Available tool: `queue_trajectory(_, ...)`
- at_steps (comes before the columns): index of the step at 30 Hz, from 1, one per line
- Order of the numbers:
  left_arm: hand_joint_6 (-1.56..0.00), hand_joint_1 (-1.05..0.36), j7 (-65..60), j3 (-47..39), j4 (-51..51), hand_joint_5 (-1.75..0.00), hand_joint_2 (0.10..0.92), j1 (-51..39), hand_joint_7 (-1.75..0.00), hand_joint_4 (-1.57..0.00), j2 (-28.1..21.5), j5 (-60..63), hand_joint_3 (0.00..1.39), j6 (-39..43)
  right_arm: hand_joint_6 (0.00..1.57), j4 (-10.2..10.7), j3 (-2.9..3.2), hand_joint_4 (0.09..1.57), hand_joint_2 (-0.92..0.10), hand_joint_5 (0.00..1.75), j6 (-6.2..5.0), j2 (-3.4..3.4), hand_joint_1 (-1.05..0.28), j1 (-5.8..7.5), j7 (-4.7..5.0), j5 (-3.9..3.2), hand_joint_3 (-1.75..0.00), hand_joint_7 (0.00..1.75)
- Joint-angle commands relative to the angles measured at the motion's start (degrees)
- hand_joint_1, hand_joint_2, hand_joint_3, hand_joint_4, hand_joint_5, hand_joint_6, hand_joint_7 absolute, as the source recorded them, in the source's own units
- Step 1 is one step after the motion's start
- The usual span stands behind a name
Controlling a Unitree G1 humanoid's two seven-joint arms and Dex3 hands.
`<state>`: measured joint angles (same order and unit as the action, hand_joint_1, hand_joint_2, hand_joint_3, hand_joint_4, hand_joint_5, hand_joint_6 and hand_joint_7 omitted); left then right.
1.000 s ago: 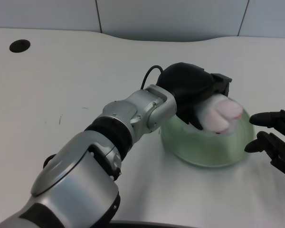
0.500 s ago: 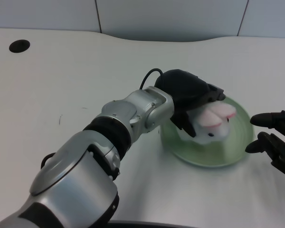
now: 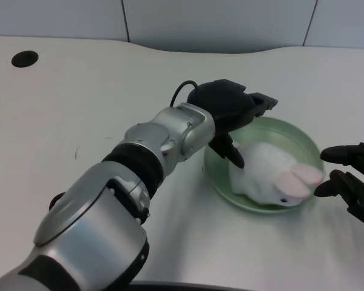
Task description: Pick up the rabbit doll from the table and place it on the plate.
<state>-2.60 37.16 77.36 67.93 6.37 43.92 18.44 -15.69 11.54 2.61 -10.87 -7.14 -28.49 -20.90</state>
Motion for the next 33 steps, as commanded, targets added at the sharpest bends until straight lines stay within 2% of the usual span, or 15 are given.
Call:
queue_trajectory(1, -0.05, -0.76, 1.7, -2.7, -0.5, 0.0, 0.903, 1.2, 0.0, 0.0, -2.2, -2.6, 0.01, 1.1, 0.3, -0.5, 1.04, 0.17, -0.92, 1.56, 0.01, -0.97, -0.23, -0.54, 0.26, -0.26, -0.44, 1.16)
queue_trajectory(4, -0.06, -0.79, 2.3, -4.8, -0.9, 0.0, 0.918, 1.1, -0.01, 0.0, -3.5, -4.5, 0.01, 2.5, 0.31, -0.2, 1.03, 0.18, -0.92, 1.52, 0.72, -1.06, -0.24, -0.58, 0.72, -0.11, -0.43, 1.14)
queue_trajectory(12, -0.08, -0.81, 8.7, -15.8, -3.9, -0.02, 0.921, -3.2, -0.02, -0.04, -11.1, -16.3, 0.1, 11.0, 0.31, -0.7, 1.21, 0.18, -0.92, 1.51, 1.06, -0.87, -0.23, -1.26, 0.66, -0.32, -0.45, 1.12)
queue_trajectory(14, -0.1, -0.79, 11.2, -18.8, -4.9, -0.03, 0.921, -5.3, -0.03, -0.05, -12.4, -19.9, 0.11, 12.8, 0.31, -0.8, 1.17, 0.18, -0.92, 1.51, 0.82, -0.76, -0.23, -1.32, 0.76, -0.13, -0.45, 1.12)
queue_trajectory(17, -0.14, -0.72, 15.8, -23.6, -7.2, -0.07, 0.921, -9.6, -0.04, -0.1, -14.4, -26.0, 0.09, 15.0, 0.31, -0.3, 0.96, 0.2, -0.92, 1.52, 1.01, -0.63, -0.24, -1.28, 1.75, 0.42, -0.44, 1.12)
queue_trajectory(19, -0.15, -0.7, 17.4, -24.8, -8.2, -0.08, 0.921, -11.0, -0.05, -0.12, -15.0, -27.6, 0.09, 15.4, 0.32, -0.2, 0.88, 0.2, -0.92, 1.52, 1.11, -0.62, -0.24, -1.25, 2.04, 0.49, -0.44, 1.12)
queue_trajectory(22, -0.16, -0.7, 21.6, -28.0, -12.2, -0.1, 0.921, -15.3, -0.04, -0.14, -16.6, -32.1, 0.14, 13.3, 0.31, -0.6, 1.0, 0.2, -0.92, 1.52, 1.07, -0.64, -0.22, -1.47, 1.26, -0.24, -0.45, 1.11)
queue_trajectory(25, -0.18, -0.66, 24.4, -30.0, -18.5, -0.11, 0.921, -20.9, -0.04, -0.15, -18.1, -35.3, 0.2, 11.8, 0.32, -0.2, 0.98, 0.2, -0.92, 1.52, 1.82, -0.64, -0.22, -1.48, 1.66, -0.22, -0.45, 1.11)
queue_trajectory(27, -0.18, -0.65, 25.1, -30.2, -21.0, -0.12, 0.921, -22.2, -0.04, -0.15, -18.3, -35.8, 0.21, 10.5, 0.32, -0.1, 1.0, 0.2, -0.92, 1.52, 1.98, -0.63, -0.23, -1.48, 1.71, -0.2, -0.45, 1.11)
queue_trajectory(28, -0.18, -0.65, 26.0, -31.8, -24.4, -0.12, 0.921, -26.2, -0.04, -0.15, -18.6, -38.3, 0.21, 9.7, 0.32, -0.4, 0.99, 0.2, -0.92, 1.52, 1.83, -0.77, -0.23, -1.69, 1.5, -0.11, -0.45, 1.11)
queue_trajectory(29, -0.28, -0.56, 26.6, -33.0, -27.2, -0.2, 0.921, -29.2, -0.09, -0.29, -18.8, -40.1, 0.25, 8.8, 0.32, -0.6, 0.98, 0.2, -0.92, 1.52, 1.71, -0.87, -0.23, -1.85, 1.34, -0.05, -0.45, 1.11)
queue_trajectory(32, -0.37, -0.5, 27.0, -35.0, -34.0, -0.27, 0.921, -35.4, -0.12, -0.39, -19.5, -43.1, 0.28, 5.1, 0.32, -0.7, 0.96, 0.21, -0.92, 1.53, 1.71, -0.97, -0.23, -1.96, 1.35, 0.09, -0.45, 1.11)
queue_trajectory(33, -0.43, -0.49, 26.6, -35.6, -36.2, -0.42, 0.921, -37.5, -0.11, -0.39, -19.7, -43.7, 0.3, 3.4, 0.32, -0.5, 0.94, 0.21, -0.92, 1.53, 1.8, -0.97, -0.23, -1.93, 1.49, 0.15, -0.45, 1.11)
